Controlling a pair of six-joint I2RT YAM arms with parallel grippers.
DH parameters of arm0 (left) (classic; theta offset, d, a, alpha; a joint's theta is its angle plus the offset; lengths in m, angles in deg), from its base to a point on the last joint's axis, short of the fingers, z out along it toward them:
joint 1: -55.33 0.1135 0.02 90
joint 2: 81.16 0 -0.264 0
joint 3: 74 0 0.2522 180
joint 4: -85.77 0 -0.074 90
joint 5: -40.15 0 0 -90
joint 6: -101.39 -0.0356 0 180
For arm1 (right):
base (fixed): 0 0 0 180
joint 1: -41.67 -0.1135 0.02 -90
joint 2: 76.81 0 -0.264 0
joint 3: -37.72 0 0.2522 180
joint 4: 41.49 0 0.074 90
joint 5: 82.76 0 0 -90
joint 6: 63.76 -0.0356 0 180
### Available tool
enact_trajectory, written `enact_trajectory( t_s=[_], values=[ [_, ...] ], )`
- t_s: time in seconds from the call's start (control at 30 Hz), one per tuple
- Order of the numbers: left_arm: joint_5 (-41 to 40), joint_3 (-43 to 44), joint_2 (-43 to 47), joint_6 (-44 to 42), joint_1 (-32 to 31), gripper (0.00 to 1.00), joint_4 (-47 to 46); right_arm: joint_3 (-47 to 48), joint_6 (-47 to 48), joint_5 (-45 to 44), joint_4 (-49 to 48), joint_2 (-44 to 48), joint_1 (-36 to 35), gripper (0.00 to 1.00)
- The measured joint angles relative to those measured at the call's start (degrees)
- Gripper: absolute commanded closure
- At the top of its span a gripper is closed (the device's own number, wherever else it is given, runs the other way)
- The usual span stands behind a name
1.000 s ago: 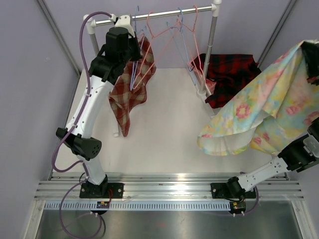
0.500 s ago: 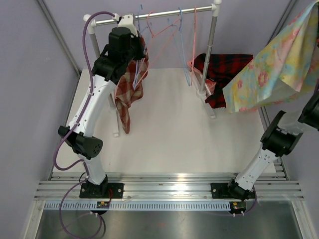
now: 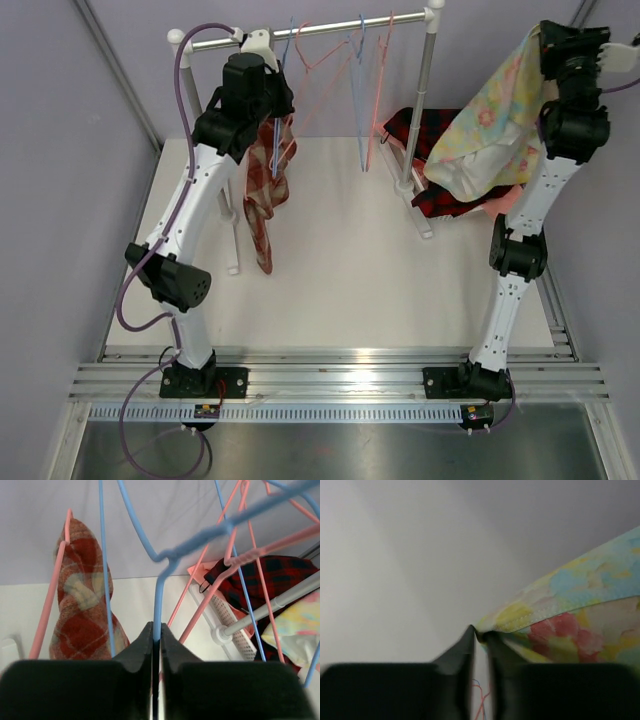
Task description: Remove the skirt from the hanger
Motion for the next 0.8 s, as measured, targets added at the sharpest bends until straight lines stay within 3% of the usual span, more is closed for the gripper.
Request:
enact_trajectory(
  t_s=[0.03,0.07,0.1,0.13,0.37,0.57,0.67,0.8],
  values=[
    [0.11,-0.13,-0.02,0.17,0.07,0.52,-0.28,0.00,-0.20,0.33,0.13,1.29,-1.44,0.28],
    [0.22,-0.26,-0.09,-0.26,0.15,0.33,-0.70,-0.04,-0.35,0.57,0.28,2.71,-2.75,0.01],
    [0.26,-0.26,-0.15,-0.35,0.17,0.08,-0.98,-0.46,-0.39,0.87,0.15,3.76,-3.72,0.00],
    [0.42,-0.22,-0.24,-0.57,0.24,0.01,-1.27,-2.25,-0.15,1.57,-0.85,5.79,-5.03,0.00],
    [1.33,1.46,-1.42,-0.50,0.66,0.01,-1.20,-17.77,-0.04,7.17,-10.32,15.19,-6.82,0.01],
    [2.27,1.05,-0.98,0.15,0.87,0.01,-1.20,-33.79,-0.02,8.63,-11.52,15.65,-6.08,0.01],
    [2.99,-1.29,1.20,0.61,0.92,0.01,-0.15,-40.06,-0.02,6.99,-11.52,12.79,-6.08,0.00],
    [4.90,-5.77,6.45,0.52,1.01,0.01,2.05,-37.90,0.00,-1.44,-11.61,2.01,-5.20,0.01]
  ],
)
